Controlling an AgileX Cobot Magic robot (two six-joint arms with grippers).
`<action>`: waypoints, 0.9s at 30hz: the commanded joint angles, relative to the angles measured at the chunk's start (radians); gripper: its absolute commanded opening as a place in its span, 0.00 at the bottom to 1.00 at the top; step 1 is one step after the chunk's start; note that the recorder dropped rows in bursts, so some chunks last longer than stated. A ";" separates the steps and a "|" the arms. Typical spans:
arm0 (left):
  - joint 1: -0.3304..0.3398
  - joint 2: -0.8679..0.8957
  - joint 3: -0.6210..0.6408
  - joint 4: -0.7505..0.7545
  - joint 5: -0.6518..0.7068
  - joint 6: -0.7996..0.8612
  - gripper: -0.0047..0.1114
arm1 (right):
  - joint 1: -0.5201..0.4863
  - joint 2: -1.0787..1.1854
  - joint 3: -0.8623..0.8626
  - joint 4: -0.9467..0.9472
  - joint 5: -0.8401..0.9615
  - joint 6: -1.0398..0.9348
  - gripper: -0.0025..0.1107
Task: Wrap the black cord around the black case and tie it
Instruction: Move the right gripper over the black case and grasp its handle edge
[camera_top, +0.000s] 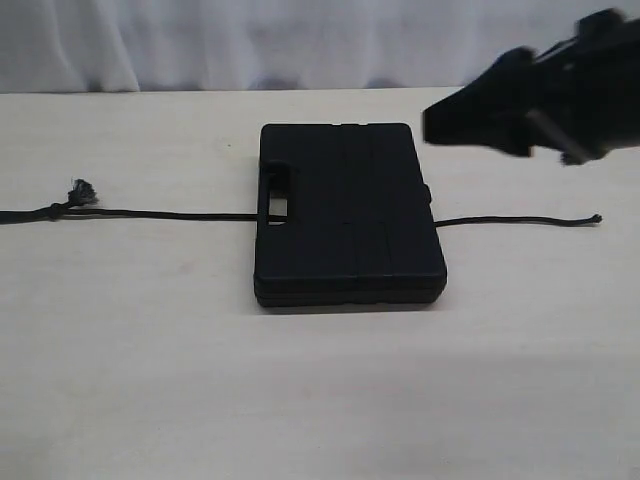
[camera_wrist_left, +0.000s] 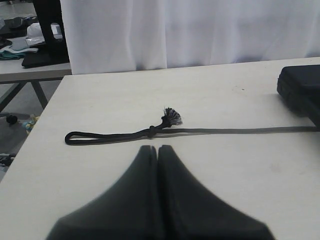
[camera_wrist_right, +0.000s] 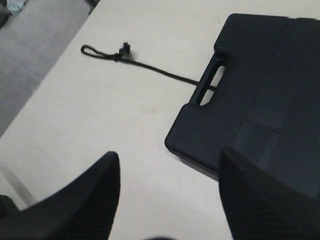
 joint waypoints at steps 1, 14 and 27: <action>-0.006 -0.004 0.002 -0.002 -0.007 -0.009 0.04 | 0.212 0.152 -0.017 -0.150 -0.291 0.077 0.51; -0.006 -0.004 0.002 -0.002 -0.007 -0.009 0.04 | 0.508 0.686 -0.538 -1.432 -0.143 1.138 0.51; -0.006 -0.004 0.002 -0.002 -0.007 -0.009 0.04 | 0.536 1.103 -1.110 -1.082 0.241 0.993 0.51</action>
